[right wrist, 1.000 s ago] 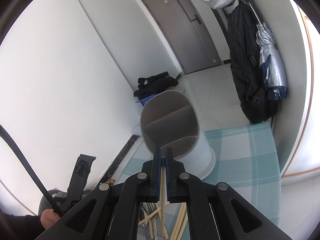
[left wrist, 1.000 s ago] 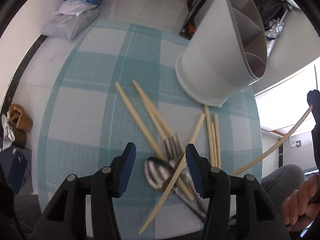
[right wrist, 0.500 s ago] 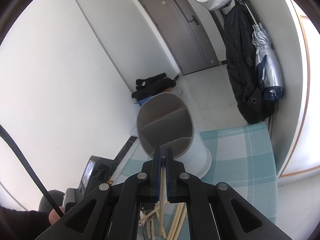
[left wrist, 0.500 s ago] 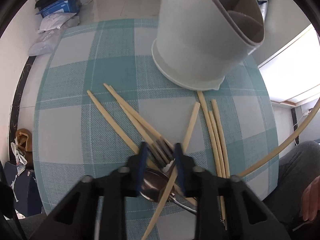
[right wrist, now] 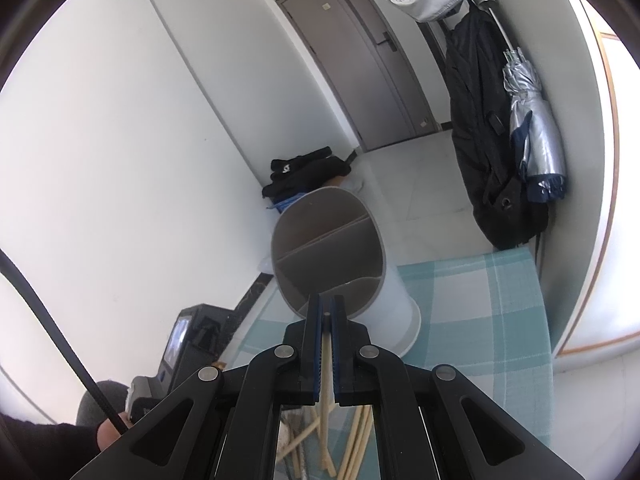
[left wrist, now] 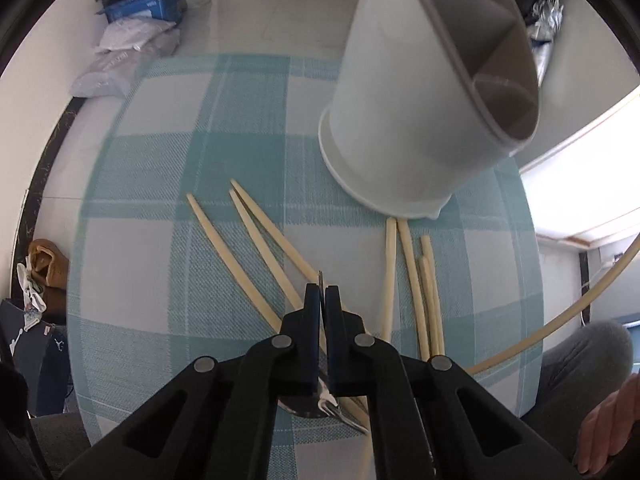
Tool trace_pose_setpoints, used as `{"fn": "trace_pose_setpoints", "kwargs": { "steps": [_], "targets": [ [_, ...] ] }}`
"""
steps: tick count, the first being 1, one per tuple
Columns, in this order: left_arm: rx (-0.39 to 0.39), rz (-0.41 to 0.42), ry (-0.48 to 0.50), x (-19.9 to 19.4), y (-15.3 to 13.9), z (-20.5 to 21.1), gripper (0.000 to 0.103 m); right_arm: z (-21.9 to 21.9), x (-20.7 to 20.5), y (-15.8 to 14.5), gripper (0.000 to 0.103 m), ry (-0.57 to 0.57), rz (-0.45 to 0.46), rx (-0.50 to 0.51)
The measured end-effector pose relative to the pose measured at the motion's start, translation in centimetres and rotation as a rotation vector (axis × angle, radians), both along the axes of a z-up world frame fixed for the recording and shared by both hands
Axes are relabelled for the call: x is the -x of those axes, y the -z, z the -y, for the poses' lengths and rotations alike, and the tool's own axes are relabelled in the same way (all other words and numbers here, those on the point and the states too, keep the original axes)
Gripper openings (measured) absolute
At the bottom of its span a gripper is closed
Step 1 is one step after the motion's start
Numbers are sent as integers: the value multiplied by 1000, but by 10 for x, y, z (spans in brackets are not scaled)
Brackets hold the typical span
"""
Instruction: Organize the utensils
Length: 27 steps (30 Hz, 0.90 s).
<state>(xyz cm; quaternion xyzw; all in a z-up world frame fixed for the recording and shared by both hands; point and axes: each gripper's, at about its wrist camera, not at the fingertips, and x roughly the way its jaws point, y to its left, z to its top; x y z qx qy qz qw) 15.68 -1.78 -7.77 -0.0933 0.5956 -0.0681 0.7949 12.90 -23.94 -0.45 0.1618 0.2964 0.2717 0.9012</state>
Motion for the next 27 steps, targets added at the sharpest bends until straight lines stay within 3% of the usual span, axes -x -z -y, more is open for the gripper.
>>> {"fn": "trace_pose_setpoints", "kwargs": {
  "steps": [18,27],
  "targets": [
    [0,315,-95,33,-75,-25,0,-21,11,-9,3,16,54,109],
    [30,371,-83,46,-87,-32,0,-27,31,-24,3,20,114,191]
  ]
}}
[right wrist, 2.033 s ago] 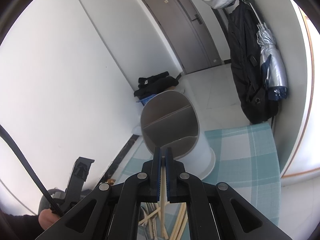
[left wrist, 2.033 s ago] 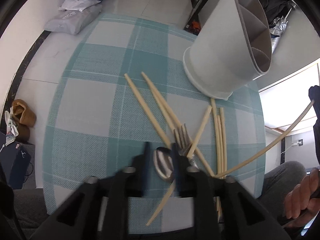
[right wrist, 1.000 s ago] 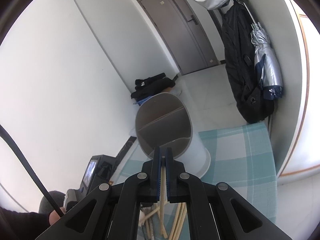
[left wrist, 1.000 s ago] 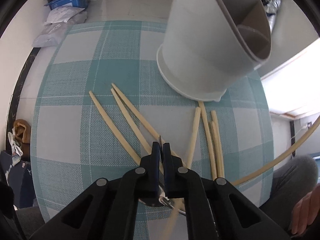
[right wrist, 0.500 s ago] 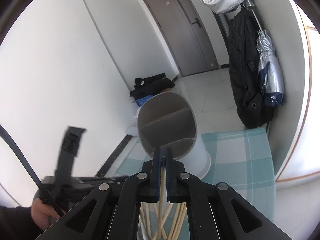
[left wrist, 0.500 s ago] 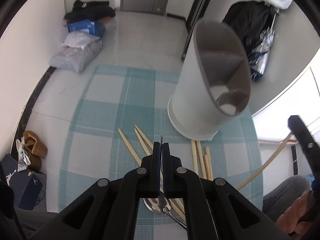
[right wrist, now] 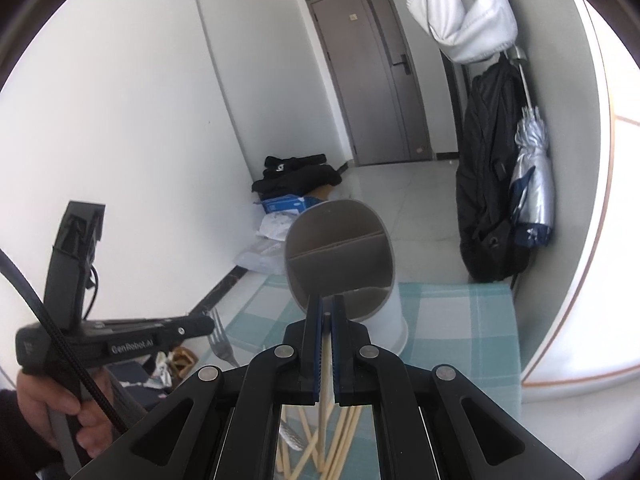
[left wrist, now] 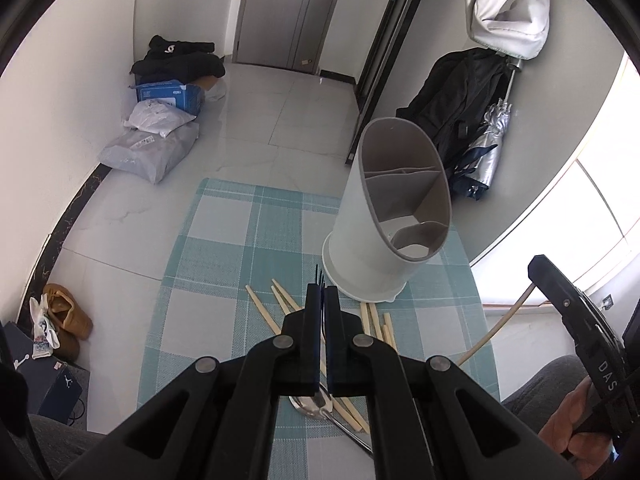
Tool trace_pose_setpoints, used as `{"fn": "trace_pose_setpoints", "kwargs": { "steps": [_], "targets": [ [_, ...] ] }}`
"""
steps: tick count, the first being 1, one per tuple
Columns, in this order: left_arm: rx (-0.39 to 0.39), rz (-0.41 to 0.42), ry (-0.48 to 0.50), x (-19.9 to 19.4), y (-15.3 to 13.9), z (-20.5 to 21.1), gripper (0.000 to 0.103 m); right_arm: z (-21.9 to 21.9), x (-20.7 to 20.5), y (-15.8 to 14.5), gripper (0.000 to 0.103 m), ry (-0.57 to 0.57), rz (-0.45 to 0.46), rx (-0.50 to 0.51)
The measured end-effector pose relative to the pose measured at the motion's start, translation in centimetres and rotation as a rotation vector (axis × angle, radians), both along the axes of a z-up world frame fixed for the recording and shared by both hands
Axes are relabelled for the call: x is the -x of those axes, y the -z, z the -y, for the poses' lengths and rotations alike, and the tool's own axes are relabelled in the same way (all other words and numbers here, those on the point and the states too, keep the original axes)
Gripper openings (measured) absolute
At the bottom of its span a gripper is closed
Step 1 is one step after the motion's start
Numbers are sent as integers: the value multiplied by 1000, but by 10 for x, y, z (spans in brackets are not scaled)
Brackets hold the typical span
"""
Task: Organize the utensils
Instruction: 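Lift the fork with the left gripper while the right gripper carries the chopstick over the white holder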
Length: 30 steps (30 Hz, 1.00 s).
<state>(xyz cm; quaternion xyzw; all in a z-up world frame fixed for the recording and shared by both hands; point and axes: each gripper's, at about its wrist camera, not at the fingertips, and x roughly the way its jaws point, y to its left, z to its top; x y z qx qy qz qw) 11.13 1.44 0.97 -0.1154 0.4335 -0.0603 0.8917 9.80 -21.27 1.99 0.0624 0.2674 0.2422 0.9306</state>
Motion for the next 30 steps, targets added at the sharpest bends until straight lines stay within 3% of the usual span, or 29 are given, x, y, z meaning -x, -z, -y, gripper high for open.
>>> {"fn": "trace_pose_setpoints", "kwargs": {
  "steps": [10,17,30],
  "targets": [
    [-36,122,102,19,-32,14,0,-1,10,-18,3,2,50,26],
    [-26,149,148,17,-53,17,0,0,4,-38,3,-11,81,26],
    [-37,263,144,-27,-121,11,0,3,-41,-122,3,-25,194,27]
  ]
}}
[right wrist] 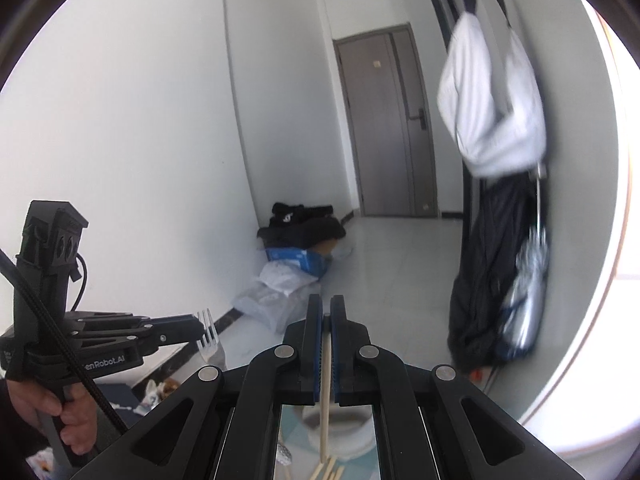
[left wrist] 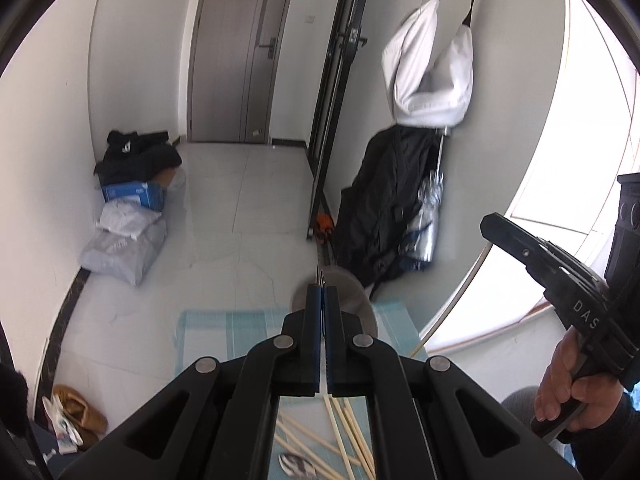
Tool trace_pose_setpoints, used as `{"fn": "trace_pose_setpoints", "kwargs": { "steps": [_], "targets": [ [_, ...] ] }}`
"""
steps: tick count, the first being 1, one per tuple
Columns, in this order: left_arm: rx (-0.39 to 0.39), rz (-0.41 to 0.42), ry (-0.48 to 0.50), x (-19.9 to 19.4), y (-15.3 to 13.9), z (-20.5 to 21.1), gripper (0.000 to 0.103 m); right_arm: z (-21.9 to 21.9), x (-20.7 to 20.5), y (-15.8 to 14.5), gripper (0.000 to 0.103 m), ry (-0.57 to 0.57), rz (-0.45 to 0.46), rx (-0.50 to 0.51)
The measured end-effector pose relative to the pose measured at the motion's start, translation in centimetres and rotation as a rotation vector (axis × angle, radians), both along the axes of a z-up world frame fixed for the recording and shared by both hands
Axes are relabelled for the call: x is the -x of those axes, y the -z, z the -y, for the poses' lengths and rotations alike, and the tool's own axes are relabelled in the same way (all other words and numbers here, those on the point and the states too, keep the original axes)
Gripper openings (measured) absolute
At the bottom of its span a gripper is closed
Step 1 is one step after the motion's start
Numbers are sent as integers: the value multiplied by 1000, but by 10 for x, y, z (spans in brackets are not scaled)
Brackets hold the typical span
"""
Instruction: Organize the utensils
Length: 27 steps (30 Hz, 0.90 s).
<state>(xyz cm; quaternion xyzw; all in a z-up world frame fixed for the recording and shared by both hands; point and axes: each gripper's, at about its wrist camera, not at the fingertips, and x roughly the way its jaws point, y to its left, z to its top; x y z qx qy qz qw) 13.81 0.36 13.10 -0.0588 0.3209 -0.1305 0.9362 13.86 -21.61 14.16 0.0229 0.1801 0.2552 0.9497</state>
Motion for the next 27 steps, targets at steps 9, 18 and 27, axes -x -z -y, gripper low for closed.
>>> {"fn": "trace_pose_setpoints", "kwargs": {
  "steps": [9,18,27],
  "targets": [
    [-60,54,6,-41,-17,-2,0,-15,-45,-37,3,-21,49,7],
    [-71,40,-7,-75,-11,-11,0,-28,-92,-29,3,3,26,-7],
    [-186,79,16,-86,13,3,0,-42,-123,4,3,2,-48,4]
  ]
}}
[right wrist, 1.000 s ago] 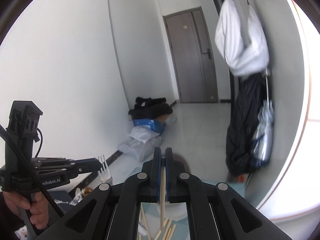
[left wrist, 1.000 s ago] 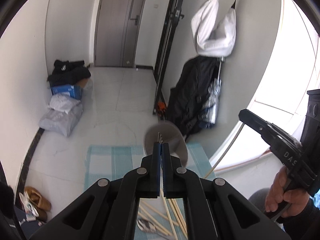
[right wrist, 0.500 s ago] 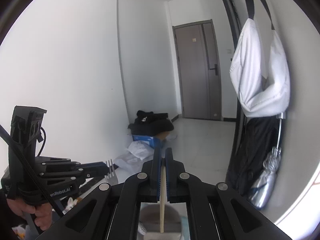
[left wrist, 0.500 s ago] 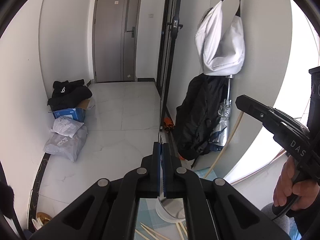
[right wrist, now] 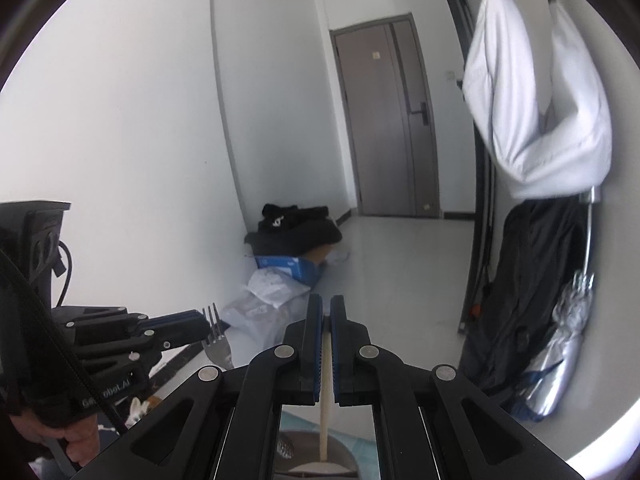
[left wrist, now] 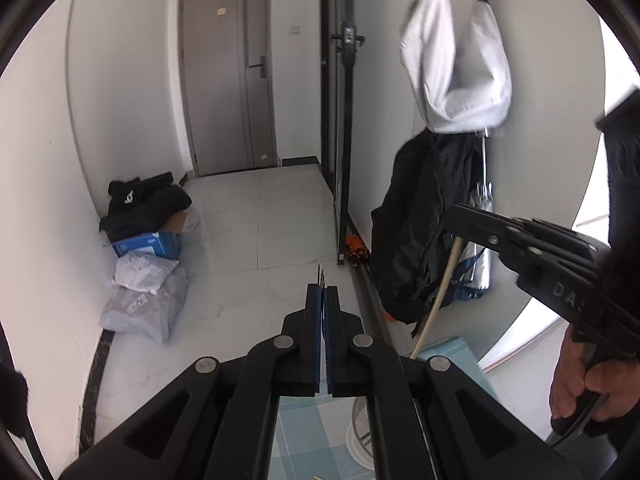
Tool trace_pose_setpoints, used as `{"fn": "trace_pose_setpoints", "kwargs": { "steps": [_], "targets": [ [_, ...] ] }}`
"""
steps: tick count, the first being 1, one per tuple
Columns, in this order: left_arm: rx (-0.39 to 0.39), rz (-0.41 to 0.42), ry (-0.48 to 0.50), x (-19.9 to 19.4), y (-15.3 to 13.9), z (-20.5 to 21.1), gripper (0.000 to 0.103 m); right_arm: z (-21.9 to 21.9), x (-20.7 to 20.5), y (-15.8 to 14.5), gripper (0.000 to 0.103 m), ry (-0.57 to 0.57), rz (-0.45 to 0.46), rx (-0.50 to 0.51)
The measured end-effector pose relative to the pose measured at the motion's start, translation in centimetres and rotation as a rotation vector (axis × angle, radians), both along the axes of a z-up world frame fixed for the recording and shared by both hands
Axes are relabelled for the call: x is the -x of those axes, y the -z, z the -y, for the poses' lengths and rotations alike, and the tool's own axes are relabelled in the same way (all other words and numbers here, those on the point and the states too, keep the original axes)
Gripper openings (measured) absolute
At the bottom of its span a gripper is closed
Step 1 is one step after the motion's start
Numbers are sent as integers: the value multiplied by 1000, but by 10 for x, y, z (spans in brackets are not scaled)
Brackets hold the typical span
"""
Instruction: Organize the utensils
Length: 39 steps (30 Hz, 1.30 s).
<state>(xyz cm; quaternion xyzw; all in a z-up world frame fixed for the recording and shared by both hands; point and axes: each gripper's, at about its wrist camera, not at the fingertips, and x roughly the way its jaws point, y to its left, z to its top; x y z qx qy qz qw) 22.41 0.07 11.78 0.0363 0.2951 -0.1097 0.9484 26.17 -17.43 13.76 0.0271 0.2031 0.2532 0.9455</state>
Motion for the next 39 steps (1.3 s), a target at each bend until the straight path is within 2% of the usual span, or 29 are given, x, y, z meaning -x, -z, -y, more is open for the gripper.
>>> {"fn": "trace_pose_setpoints", "kwargs": {
  "steps": [7,18,22,25,28,30,33,39],
  "targets": [
    [-30,-25,60,0,18,9,0,2,-17,29,3,-3,-78,13],
    [-5,-144,121,-4,44,20,0,8,-22,63,3,-31,-196,-3],
    [28,-202,151,-2,49,24,1,9,-23,76,4,-44,-246,-14],
    [56,-242,99,-3,51,18,12,10,-26,83,7,-60,-301,-39],
    [65,-222,39,2,47,11,34,19,-26,81,9,-68,-335,-105],
    [67,-192,15,9,40,6,57,23,-21,75,16,-59,-325,-112],
    [54,-137,-41,20,33,-2,72,31,-9,66,26,-43,-295,-104],
    [40,-113,-138,38,30,-16,75,47,14,58,43,3,-287,-125]
  ]
}}
